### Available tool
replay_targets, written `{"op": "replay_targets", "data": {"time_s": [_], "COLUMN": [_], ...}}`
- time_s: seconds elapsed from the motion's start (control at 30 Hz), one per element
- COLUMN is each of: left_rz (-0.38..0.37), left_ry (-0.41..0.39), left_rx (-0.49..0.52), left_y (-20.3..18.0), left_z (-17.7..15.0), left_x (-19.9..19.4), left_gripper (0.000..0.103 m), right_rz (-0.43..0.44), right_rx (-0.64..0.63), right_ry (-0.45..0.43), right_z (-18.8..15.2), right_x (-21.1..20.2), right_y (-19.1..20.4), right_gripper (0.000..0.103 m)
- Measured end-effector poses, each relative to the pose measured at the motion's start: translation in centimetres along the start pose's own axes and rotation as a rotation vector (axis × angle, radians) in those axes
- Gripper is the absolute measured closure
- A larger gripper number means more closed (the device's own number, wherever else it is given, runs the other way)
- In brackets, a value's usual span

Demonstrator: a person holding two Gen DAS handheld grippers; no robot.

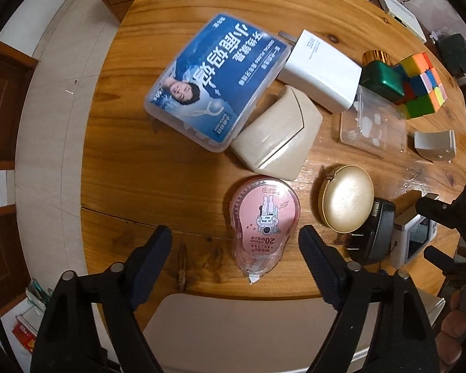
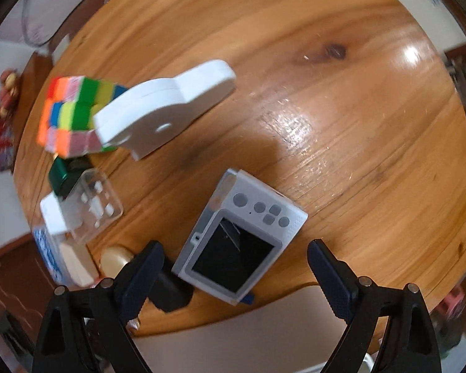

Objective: Organize rigid objects
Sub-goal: 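Grasp the pink tape dispenser with the left tool while the right tool grasps the grey handheld device, then carry the pink dispenser into the white tray with the left tool while the right tool carries the device there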

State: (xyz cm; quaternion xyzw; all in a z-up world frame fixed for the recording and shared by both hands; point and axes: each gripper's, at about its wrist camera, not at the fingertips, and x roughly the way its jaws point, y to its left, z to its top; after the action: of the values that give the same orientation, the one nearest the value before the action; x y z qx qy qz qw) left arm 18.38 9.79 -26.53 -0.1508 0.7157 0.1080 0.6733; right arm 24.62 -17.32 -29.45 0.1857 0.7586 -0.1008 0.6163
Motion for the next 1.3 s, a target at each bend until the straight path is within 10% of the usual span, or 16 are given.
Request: {"op": "replay_targets", "data": {"time_s": [0.43,0.67,1.3], "left_rz": [0.047,0.052,-0.038], "left_ry": [0.006,-0.024,-0.127], "left_rx": [0.005,0.017,-0.019], "left_y": [-1.8,-2.2,1.1], "left_z": [0.5,0.3,-0.2], "left_x": [2.5,2.3,-3.8], "left_gripper": [0.024,0.052,0.053], "right_rz": [-0.079,-0.088,0.043], "right_rx": [0.014,-0.039,-0.16], "right_ry": [-0.006,-0.033,-0.152], "right_z": [0.7,0.6,-3.5], "right_x": [3.2,1.5,-5.4], "right_y": [1.2,3.0,1.4], "right_gripper": [0.03,0.038,0.039]}}
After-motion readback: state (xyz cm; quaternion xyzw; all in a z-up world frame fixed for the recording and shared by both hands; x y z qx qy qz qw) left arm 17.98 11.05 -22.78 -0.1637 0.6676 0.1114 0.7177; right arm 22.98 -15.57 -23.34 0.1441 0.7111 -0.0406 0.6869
